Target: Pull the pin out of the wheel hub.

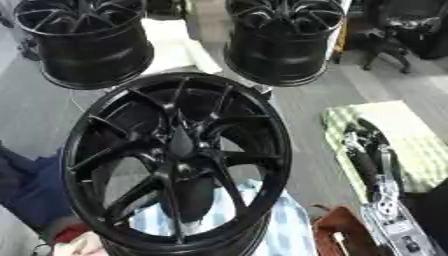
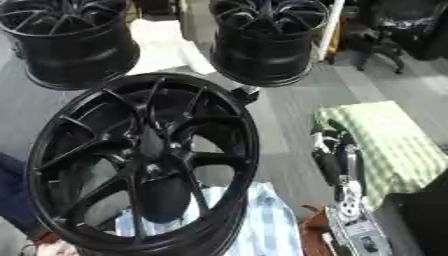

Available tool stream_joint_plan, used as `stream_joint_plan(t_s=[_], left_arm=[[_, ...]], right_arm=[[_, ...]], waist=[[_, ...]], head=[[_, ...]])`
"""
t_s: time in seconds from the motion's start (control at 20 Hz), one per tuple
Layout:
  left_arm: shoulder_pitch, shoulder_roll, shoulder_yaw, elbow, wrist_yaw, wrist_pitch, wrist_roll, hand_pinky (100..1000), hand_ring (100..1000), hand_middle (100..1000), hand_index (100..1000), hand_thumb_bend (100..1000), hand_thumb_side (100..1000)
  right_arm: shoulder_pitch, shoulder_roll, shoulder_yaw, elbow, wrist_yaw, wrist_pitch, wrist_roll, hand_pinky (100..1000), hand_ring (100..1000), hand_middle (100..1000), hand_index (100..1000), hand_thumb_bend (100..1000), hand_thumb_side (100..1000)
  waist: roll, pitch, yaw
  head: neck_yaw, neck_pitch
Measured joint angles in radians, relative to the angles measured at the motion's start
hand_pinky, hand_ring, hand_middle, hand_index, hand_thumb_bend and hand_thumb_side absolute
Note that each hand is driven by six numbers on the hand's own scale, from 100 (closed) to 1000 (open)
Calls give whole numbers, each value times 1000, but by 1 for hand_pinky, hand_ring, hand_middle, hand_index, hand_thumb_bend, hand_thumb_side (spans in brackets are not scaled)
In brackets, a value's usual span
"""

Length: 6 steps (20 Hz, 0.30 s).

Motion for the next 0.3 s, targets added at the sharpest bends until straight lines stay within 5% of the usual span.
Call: stream_joint_plan(t_s=[0.3], left_arm=[[0, 0, -1, 2, -1, 2, -3, 688, 1000, 648, 802, 100, 861]], right_arm=[[8, 0, 19, -4, 0, -10, 32, 717, 635, 648, 864, 176, 580]], waist=[[-2, 1, 0]], head=[[14, 0]])
